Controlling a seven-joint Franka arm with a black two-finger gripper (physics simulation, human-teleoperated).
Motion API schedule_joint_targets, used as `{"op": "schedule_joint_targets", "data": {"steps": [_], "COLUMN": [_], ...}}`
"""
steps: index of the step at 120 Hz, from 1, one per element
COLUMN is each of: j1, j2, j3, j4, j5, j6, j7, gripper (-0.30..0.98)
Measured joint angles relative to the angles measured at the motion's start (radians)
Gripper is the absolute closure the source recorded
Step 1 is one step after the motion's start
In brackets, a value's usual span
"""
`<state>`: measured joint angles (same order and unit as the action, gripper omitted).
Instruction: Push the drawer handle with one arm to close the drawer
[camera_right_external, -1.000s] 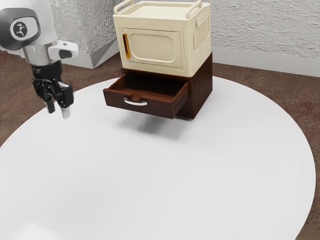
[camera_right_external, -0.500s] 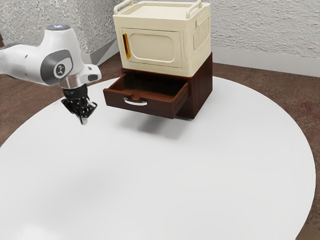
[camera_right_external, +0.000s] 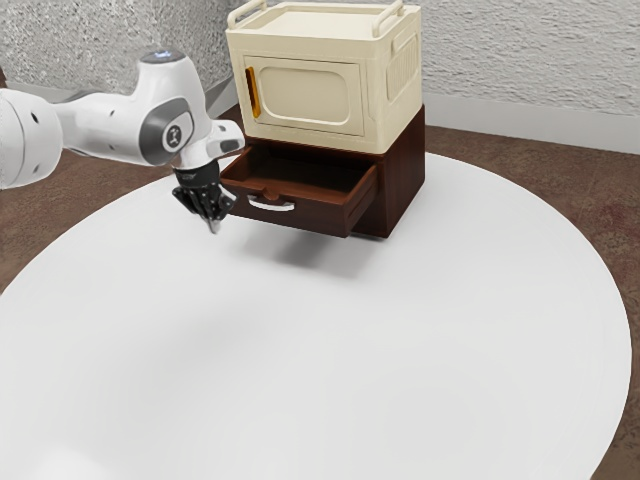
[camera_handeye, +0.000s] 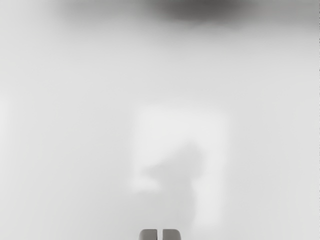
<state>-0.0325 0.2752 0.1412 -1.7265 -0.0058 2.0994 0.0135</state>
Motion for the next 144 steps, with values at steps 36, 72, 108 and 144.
{"op": "schedule_joint_targets", "data": {"steps": [36,72,108,144], "j1": [0.000,0.004,0.049,0.088], "j2": [0.154,0.253,0.387,0.512], "j3": [-0.010,-0.010,-0.037,-0.077], "j4": [0.162,0.282,0.454,0.632], "j5": [-0.066,-0.092,-0.109,-0.113], "j6": [0.006,0.003,-0.001,-0.002], "j7": [0.058,0.129,0.199,0.249], "gripper": [0.79,0.79,0.79,0.78]}}
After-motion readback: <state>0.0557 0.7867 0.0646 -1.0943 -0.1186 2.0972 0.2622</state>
